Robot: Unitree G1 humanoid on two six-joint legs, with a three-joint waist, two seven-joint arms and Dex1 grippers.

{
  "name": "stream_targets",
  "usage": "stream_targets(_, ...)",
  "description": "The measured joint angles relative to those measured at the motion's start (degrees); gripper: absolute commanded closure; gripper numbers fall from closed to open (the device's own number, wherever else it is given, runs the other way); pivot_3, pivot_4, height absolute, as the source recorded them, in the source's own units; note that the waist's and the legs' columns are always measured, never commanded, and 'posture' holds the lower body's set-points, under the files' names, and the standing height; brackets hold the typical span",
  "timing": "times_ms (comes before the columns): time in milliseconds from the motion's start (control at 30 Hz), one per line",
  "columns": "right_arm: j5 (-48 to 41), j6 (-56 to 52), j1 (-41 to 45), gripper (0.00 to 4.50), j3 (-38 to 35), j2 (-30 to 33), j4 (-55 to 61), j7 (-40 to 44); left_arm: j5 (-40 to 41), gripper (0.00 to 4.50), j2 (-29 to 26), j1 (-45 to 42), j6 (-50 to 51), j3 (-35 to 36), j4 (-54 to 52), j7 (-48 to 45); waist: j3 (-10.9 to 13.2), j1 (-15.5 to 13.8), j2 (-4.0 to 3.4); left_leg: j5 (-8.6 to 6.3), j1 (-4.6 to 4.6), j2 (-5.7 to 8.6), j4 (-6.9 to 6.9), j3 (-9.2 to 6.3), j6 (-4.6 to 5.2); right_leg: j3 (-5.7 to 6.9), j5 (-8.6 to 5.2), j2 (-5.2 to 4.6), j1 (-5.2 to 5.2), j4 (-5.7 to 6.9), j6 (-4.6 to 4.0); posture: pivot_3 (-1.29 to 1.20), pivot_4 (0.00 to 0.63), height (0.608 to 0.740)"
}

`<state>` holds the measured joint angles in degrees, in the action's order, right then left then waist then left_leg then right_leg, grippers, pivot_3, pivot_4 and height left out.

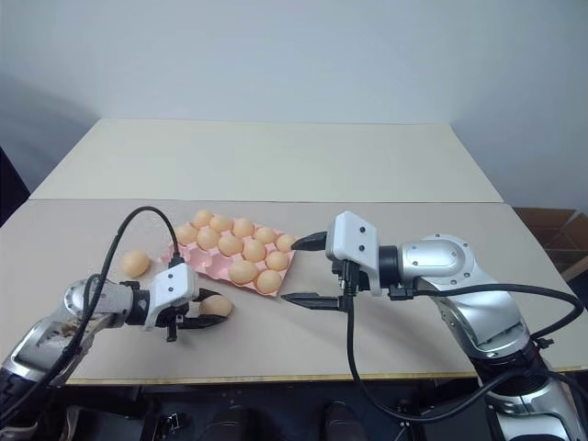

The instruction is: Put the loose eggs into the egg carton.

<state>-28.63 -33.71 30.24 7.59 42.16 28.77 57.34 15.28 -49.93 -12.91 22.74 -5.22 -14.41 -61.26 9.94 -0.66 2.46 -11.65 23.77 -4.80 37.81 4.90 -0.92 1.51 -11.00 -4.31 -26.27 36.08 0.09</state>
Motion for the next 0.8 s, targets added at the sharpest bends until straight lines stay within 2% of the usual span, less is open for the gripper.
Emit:
stream_targets(167,-2.5,-1.1,-0.1,0.0,-3.1,1.5,-0.1,0.4,8.4,2.77,0.7,-2.4,3.0,8.6,-0.1,-0.6,0.0,0.0,0.0,0.0,-0.01,0.0,0.02,-0.03,0.0,0.02,0.05,0.0,0.03,0.01,0.08,0.0,0.15,0.74)
stream_targets(267,-3.1,-1.3,-0.2,0.0,-4.1,1.6,-0.3,0.0,9.2,2.77,1.7,-6.3,3.4,10.9,2.1,1.9,0.0,-0.1,0.0,0.0,-0.08,0.03,0.02,-0.03,0.0,0.02,0.07,-0.01,0.12,0.01,0.12,0.0,0.15,0.74)
stream_targets(433,-3.1,-1.4,-0.5,0.0,-4.3,1.7,-0.5,-0.9,3.0,2.77,5.2,-10.4,1.3,7.8,10.9,6.9,0.0,0.0,0.01,0.0,-0.03,0.04,0.03,-0.03,0.01,0.02,0.1,0.0,0.1,0.0,0.16,0.0,0.15,0.74)
stream_targets(733,-3.1,-3.1,-1.5,0.0,-4.7,2.4,0.1,-4.2,1.5,2.77,7.7,-14.5,-1.3,3.0,15.4,3.6,0.0,0.0,0.01,0.01,-0.02,0.04,0.03,-0.04,0.01,0.01,0.12,0.01,0.09,0.01,0.17,0.0,0.15,0.74)
stream_targets(800,-3.1,-3.3,-2.0,0.0,-4.7,2.5,0.3,-4.7,1.1,2.06,7.7,-14.9,-1.3,2.5,15.6,3.2,0.0,0.0,0.01,0.01,-0.02,0.04,0.04,-0.04,0.01,0.0,0.12,0.01,0.08,0.01,0.17,0.0,0.15,0.74)
